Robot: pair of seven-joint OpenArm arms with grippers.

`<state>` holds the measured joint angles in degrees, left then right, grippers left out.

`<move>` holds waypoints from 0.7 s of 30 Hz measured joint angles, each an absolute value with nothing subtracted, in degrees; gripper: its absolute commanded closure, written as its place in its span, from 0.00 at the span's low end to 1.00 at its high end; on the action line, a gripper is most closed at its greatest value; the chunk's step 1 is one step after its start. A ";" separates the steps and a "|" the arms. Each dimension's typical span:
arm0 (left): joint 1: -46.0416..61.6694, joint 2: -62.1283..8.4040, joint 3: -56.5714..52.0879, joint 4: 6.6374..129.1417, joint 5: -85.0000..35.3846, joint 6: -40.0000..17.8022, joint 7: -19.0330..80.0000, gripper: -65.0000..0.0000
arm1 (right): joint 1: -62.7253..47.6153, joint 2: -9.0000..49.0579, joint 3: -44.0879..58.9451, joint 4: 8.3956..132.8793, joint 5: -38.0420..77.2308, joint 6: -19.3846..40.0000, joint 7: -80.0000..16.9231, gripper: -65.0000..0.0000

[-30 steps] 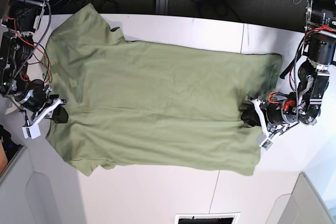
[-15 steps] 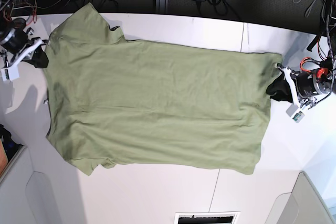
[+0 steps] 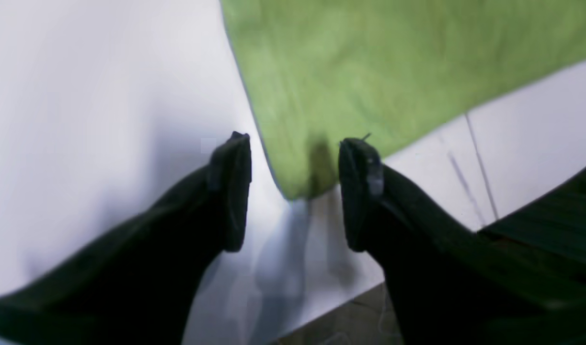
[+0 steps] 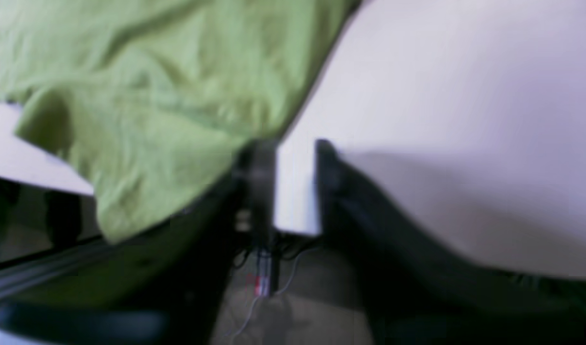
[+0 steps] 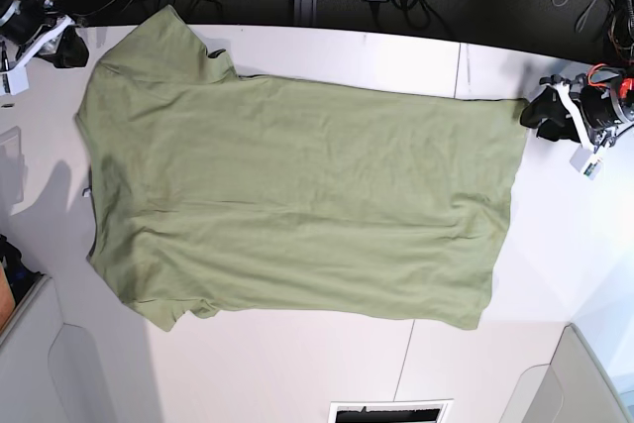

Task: Layout the t-shirt on the table in an organized manner, then fold the t-shirt properly
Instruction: 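Release the shirt and move both grippers to its collar-side corners, then grasp the shirt edge and fold it lengthwise over the body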

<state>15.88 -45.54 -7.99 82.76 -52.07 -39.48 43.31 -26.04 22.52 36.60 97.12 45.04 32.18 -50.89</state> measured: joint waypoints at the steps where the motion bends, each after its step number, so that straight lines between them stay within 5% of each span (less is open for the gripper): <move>1: 16.19 -45.36 -7.99 82.76 -52.10 -39.48 43.29 0.50 | -26.57 22.52 36.62 97.12 44.97 32.18 -50.92 0.65; 6: 16.16 -43.81 -8.01 82.76 -53.28 -39.51 44.77 0.44 | -26.94 22.48 36.62 97.12 44.95 32.14 -51.05 0.48; 21: 15.86 -41.04 -8.27 82.94 -49.71 -38.35 43.13 0.43 | -26.83 17.91 35.92 97.12 45.45 32.14 -50.33 0.48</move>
